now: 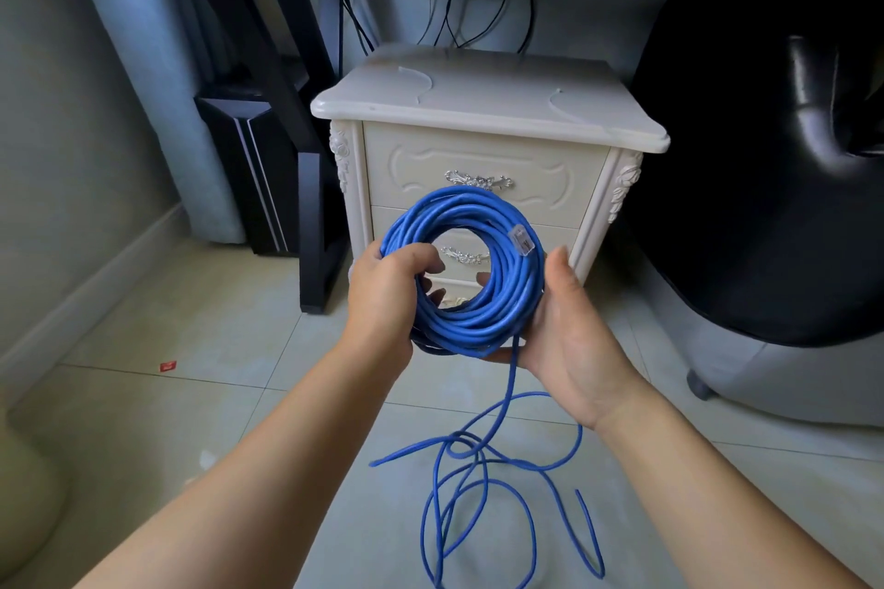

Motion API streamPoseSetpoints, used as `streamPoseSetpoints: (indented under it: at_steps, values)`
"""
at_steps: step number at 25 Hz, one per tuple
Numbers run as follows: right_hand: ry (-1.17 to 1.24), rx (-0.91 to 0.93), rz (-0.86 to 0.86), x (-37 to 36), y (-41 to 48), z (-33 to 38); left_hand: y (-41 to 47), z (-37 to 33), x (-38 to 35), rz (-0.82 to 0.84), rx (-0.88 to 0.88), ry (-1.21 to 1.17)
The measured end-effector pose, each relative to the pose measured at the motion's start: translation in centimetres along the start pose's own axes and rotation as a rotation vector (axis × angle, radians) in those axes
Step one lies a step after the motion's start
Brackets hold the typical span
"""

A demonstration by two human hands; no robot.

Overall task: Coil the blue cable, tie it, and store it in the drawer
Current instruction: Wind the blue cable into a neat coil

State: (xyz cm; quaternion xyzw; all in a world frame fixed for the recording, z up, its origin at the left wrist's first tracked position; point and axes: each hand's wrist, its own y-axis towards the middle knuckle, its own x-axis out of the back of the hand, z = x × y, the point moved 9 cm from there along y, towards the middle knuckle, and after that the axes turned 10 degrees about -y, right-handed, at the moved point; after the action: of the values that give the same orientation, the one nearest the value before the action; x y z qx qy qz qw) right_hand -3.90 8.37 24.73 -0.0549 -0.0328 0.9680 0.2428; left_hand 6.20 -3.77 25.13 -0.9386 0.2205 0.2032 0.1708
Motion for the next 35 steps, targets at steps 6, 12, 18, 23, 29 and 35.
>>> streamPoseSetpoints:
  at_steps: [6,12,18,23,29,35]
  values:
    - [-0.014,-0.078,-0.329,2.8,0.0,-1.8,-1.1,1.9,-1.9,0.153,0.016,0.074]
    - [-0.15,-0.067,-0.495,5.5,-0.6,-0.8,-1.2,1.9,-2.8,0.359,0.065,0.395]
    - [-0.763,0.087,-0.415,4.3,-1.1,2.5,-2.3,-0.8,-4.5,0.609,-0.226,0.8]
    - [-1.15,0.092,-0.343,2.3,-1.7,3.7,-3.7,1.4,-5.3,0.758,-0.183,0.953]
    - [-1.39,0.153,-0.277,0.2,-1.8,3.7,-3.1,0.9,-5.2,0.529,-0.402,1.181]
    - [-0.944,0.08,-0.27,2.2,-1.4,2.9,-2.3,-0.4,-4.5,0.43,-0.363,0.91]
